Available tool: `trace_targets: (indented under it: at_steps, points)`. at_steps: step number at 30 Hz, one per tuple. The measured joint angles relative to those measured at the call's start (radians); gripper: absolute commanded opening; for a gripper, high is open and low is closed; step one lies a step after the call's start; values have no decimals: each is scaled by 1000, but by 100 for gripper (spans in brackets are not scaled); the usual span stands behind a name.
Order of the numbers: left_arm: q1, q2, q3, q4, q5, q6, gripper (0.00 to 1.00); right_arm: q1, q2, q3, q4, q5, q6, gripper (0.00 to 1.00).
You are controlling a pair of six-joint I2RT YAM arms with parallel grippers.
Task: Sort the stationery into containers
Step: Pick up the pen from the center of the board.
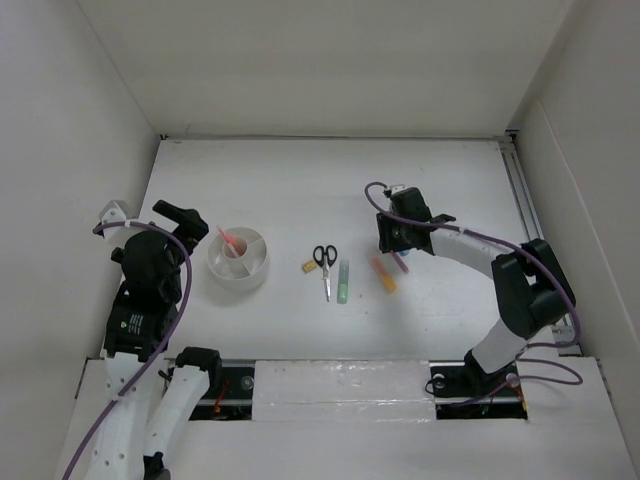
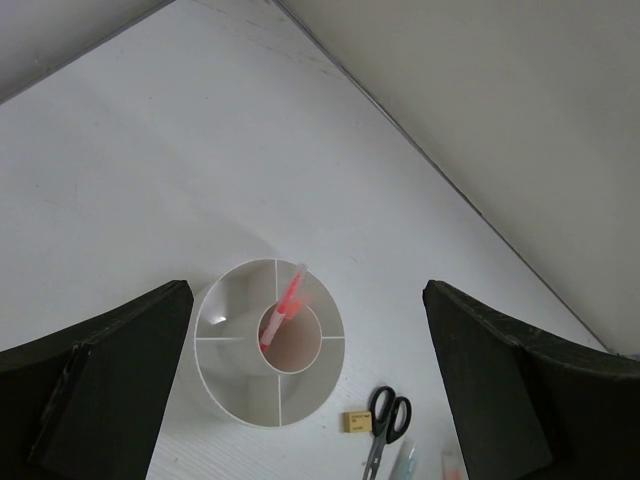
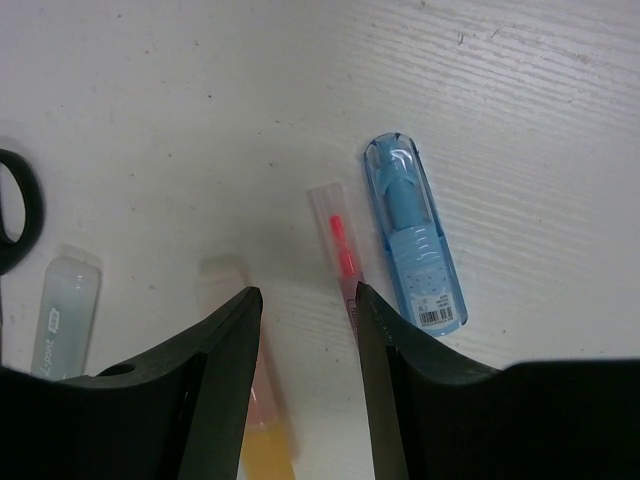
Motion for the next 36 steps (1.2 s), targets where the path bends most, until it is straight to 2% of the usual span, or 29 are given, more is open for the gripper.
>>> trace_targets:
  at_steps: [21,28,30,36]
  points:
    - [0,0,0,0,0,0,100,-15,106,32,5,-3,-37,50]
    - [0,0,0,0,0,0,100,-12,143,74,-2,-5,-51,45]
    - [0,0,0,0,0,0,100,-10,153,84,-3,-5,-56,37]
    - [0,0,0,0,0,0,100,-3,166,101,-13,8,-59,36]
